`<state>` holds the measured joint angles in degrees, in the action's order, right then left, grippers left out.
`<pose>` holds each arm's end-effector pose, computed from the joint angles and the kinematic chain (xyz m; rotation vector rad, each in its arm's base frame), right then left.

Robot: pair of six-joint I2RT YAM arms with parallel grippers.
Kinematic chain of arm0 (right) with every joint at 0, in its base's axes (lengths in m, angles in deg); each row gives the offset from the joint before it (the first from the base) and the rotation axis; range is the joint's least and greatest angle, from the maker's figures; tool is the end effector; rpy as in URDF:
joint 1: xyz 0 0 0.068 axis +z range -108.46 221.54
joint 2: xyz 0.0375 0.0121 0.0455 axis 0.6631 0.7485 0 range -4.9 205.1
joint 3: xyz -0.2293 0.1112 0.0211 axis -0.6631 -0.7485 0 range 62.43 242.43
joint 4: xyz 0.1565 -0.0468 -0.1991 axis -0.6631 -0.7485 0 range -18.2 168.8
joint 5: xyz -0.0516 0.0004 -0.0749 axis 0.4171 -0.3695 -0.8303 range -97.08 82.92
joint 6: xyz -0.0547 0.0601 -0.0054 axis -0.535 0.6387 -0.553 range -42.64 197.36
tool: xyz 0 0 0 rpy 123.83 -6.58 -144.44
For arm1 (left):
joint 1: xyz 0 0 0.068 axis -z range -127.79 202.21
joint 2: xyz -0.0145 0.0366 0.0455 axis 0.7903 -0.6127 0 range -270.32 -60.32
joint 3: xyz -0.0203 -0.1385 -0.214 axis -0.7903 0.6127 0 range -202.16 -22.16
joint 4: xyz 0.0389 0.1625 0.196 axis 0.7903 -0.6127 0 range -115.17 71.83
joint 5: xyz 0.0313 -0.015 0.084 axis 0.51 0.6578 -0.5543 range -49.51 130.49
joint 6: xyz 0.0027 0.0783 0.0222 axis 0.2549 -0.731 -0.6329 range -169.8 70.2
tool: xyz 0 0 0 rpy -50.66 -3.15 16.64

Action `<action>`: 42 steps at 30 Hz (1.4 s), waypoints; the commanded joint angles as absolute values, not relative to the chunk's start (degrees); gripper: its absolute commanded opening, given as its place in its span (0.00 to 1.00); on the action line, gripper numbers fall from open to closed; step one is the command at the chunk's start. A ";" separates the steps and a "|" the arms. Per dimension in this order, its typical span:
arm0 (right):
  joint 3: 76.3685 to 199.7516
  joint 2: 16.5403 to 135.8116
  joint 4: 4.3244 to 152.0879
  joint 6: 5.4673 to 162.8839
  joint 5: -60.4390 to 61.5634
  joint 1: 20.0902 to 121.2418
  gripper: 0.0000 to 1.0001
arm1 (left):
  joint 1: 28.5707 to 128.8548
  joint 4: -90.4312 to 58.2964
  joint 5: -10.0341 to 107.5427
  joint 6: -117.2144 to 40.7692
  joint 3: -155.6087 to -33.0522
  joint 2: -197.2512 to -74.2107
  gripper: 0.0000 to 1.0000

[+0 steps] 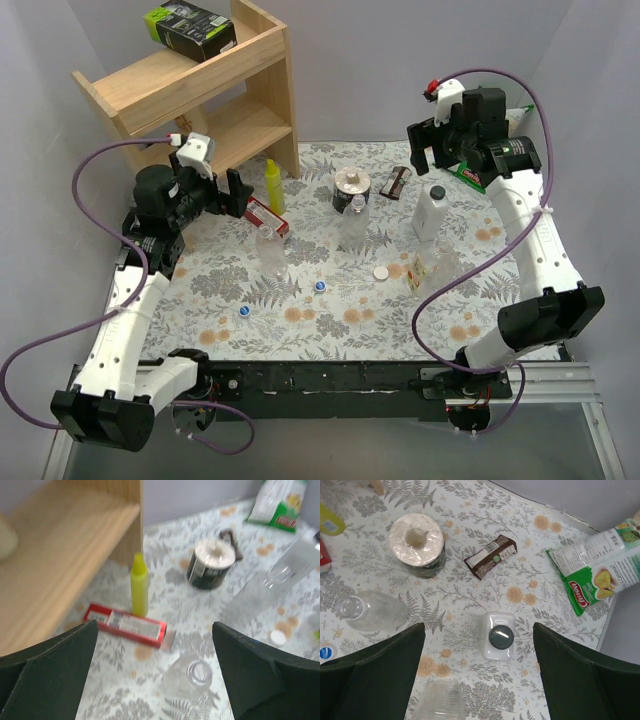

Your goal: Screw on the bottle caps

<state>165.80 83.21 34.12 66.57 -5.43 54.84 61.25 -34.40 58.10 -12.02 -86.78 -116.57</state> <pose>0.3445 0.0835 0.4098 -0.4522 2.0349 0.0566 0.2461 -0.0608 0.3933 -0.2071 1.7673 -0.8612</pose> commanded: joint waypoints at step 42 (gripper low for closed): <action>182.22 109.52 39.59 47.21 14.19 94.80 0.84 | 55.20 -72.75 64.04 -21.06 -91.60 -104.44 0.98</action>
